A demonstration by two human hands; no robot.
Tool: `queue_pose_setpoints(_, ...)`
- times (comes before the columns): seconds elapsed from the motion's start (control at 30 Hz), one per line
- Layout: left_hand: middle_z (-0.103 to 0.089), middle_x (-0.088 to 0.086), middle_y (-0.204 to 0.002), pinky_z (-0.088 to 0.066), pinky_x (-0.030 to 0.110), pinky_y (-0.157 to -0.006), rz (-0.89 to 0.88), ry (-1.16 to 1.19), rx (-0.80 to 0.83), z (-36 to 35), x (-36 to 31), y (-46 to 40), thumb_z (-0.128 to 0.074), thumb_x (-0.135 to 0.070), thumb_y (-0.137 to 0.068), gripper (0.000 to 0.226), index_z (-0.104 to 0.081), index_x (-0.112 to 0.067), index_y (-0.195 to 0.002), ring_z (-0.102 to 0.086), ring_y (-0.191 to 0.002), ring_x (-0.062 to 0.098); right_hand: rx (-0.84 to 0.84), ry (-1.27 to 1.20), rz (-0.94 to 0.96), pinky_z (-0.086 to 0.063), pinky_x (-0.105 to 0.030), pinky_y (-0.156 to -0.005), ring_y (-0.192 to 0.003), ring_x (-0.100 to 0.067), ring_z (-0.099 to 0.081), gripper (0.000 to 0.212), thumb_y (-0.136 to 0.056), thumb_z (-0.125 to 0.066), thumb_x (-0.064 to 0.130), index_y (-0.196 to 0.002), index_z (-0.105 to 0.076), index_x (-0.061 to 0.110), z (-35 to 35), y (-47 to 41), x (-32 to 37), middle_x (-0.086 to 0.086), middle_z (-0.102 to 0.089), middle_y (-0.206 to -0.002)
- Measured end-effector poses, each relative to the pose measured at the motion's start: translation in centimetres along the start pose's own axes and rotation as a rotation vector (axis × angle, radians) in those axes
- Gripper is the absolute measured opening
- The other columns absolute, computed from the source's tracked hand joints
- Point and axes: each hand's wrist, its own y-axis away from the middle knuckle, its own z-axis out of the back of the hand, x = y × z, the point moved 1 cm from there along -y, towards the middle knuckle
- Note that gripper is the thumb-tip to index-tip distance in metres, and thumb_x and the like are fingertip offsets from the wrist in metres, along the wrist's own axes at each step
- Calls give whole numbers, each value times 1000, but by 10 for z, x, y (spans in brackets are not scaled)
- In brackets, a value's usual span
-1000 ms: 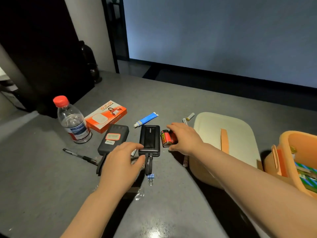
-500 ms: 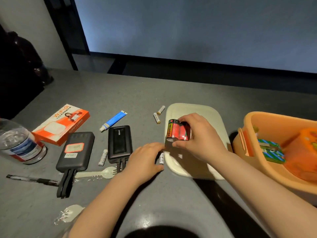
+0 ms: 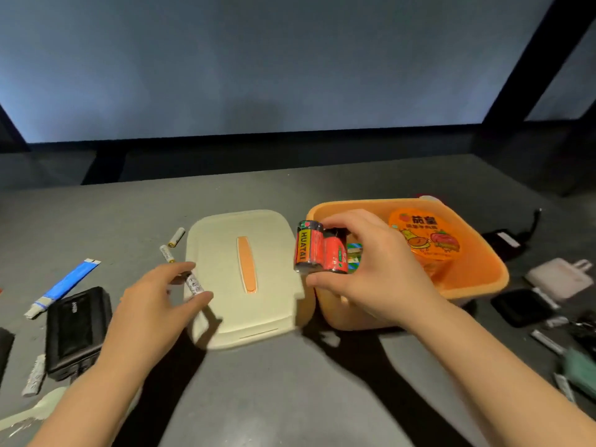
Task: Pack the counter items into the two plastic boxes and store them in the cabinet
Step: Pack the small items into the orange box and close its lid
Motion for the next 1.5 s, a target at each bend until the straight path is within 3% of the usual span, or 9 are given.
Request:
queue_pose_setpoints(0.17,-60,-15,-97,-37,11,-70,-161,159,-12,-16,-81,-10,-82,-28,-69,45,-64,-28,-110,-52,-79,-8,82,129,-168,-50,-25,-85,-103,-5,-56,73,-56,-84,55,-120,-55,34,42,-8,-62,15,-57,-115)
queue_pose_setpoints(0.3,-63,-12,-103,-41,21,-79,-162,230,23,-43,-111,-12,-81,-28,-69,46,-64,-26,-112,-56,-88,3,319,291,-192,-48,-33,-92,-110,-13,-53,76,-57,-87,48,-122,-56,27,27,-19,-98,9,-56,-120)
queue_pose_setpoints(0.57,-63,-16,-103,-42,15,-80,-144,225,-12,-57,-114,-16,-82,-28,-68,44,-64,-30,-109,-57,-94,-5,680,534,-3,-50,-33,-67,-93,-22,-62,63,-56,-86,47,-108,-60,23,-34,-60,-115,1,-63,-106)
queue_pose_setpoints(0.77,-65,-14,-106,-41,10,-80,-100,224,-37,-55,-102,-16,-82,-25,-67,45,-66,-27,-109,-59,-95,-1,692,544,54,-40,-30,-63,-80,-16,-51,60,-55,-81,59,-94,-51,24,-58,-61,-125,5,-56,-96)
queue_pose_setpoints(0.9,-65,-12,-106,-44,15,-83,-103,234,-32,-57,-102,-18,-82,-24,-68,45,-66,-25,-110,-59,-95,-1,741,476,51,-51,-34,-72,-90,-17,-56,62,-59,-80,59,-103,-58,22,-61,-61,-122,3,-60,-103)
queue_pose_setpoints(1.07,-62,-19,-100,-45,13,-81,-219,239,-43,-59,-126,-26,-81,-31,-68,43,-64,-31,-108,-54,-95,-7,536,273,-73,-50,-36,-86,-110,-14,-54,63,-68,-79,52,-123,-57,29,-20,-59,-121,9,-58,-121)
queue_pose_setpoints(1.23,-57,-23,-102,-43,12,-77,-423,117,83,-76,-163,-45,-77,-45,-69,47,-60,-34,-112,-51,-89,-8,66,-8,-199,-45,-21,-80,-98,-1,-55,40,-74,-81,31,-109,-63,31,32,-29,-130,17,-61,-109)
queue_pose_setpoints(1.37,-60,-16,-111,-48,22,-77,-578,-104,256,-107,-193,-70,-72,-52,-72,49,-58,-33,-115,-55,-96,2,-137,-106,-210,-48,-23,-81,-96,1,-58,32,-75,-80,24,-99,-64,36,46,-6,-132,21,-63,-100)
queue_pose_setpoints(1.5,-65,-7,-103,-45,31,-81,-796,-509,383,-139,-216,-100,-66,-58,-73,47,-62,-26,-107,-57,-94,14,-193,-139,-203,-45,-13,-77,-95,5,-57,33,-74,-81,24,-96,-63,40,49,7,-132,26,-62,-96)
